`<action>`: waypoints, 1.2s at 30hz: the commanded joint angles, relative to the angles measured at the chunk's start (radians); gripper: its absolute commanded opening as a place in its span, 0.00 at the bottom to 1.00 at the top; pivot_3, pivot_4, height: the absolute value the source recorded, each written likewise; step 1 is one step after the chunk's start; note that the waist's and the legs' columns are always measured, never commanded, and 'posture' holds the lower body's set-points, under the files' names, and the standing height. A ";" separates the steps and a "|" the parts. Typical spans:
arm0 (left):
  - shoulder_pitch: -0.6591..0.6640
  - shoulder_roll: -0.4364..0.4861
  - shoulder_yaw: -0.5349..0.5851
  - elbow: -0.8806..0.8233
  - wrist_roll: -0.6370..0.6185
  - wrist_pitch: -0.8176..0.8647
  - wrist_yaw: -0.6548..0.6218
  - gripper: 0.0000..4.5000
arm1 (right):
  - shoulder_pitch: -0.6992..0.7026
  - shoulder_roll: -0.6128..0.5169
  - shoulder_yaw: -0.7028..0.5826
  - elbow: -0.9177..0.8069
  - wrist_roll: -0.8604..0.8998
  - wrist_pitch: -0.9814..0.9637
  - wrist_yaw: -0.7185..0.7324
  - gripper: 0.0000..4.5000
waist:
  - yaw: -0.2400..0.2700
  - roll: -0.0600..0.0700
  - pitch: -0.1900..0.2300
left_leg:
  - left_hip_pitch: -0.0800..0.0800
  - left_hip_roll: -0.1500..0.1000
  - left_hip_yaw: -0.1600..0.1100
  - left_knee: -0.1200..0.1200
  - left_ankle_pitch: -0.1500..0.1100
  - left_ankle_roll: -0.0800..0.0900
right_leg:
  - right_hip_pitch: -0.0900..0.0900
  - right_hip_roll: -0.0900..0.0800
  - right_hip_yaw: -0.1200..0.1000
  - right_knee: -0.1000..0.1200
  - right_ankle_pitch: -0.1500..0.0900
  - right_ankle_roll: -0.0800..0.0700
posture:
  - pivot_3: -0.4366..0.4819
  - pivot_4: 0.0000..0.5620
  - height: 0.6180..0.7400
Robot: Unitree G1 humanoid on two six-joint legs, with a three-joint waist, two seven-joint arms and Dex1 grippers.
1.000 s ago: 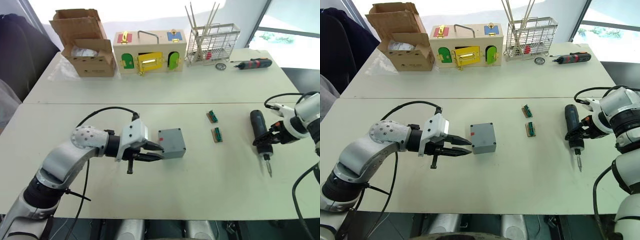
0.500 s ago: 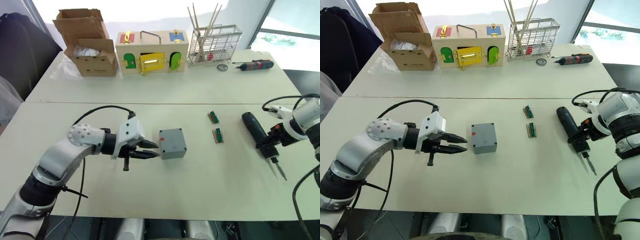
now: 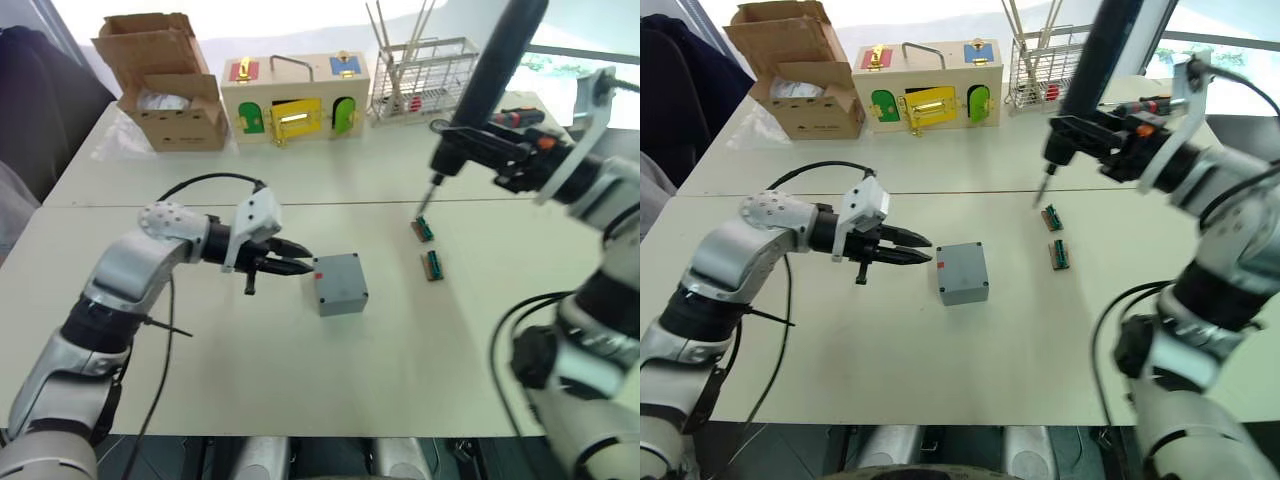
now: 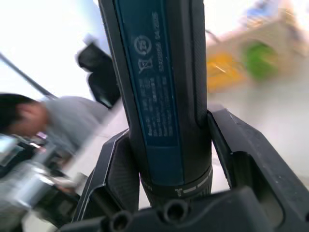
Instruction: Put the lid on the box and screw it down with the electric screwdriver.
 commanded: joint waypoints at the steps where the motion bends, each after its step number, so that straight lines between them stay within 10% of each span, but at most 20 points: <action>1: -0.047 -0.024 -0.016 0.053 0.033 -0.035 -0.026 0.24 | 0.076 0.122 -0.001 -0.186 0.068 -0.113 -0.121 0.42 | 0.000 -0.001 -0.001 | 0.000 -0.001 -0.003 0.000 0.000 0.000 | 0.001 0.000 -0.001 0.000 0.000 0.000 | 0.48 0.27 0.93; 11: -0.075 -0.162 -0.053 0.114 0.082 -0.031 0.004 0.24 | 0.388 0.197 0.263 -0.232 0.083 -0.448 -0.202 0.42 | -0.018 -0.001 -0.001 | 0.002 -0.003 -0.004 -0.001 0.001 -0.001 | 0.001 0.002 -0.001 0.000 0.000 0.000 | 0.48 0.27 0.93; 36: 0.013 -0.168 -0.091 0.105 0.165 -0.057 0.036 0.24 | 0.494 0.103 0.455 -0.105 0.105 -0.680 -0.308 0.42 | -0.025 -0.001 -0.001 | 0.004 -0.003 -0.006 -0.002 0.001 -0.001 | 0.004 0.002 -0.001 0.000 0.000 0.000 | 0.48 0.27 0.93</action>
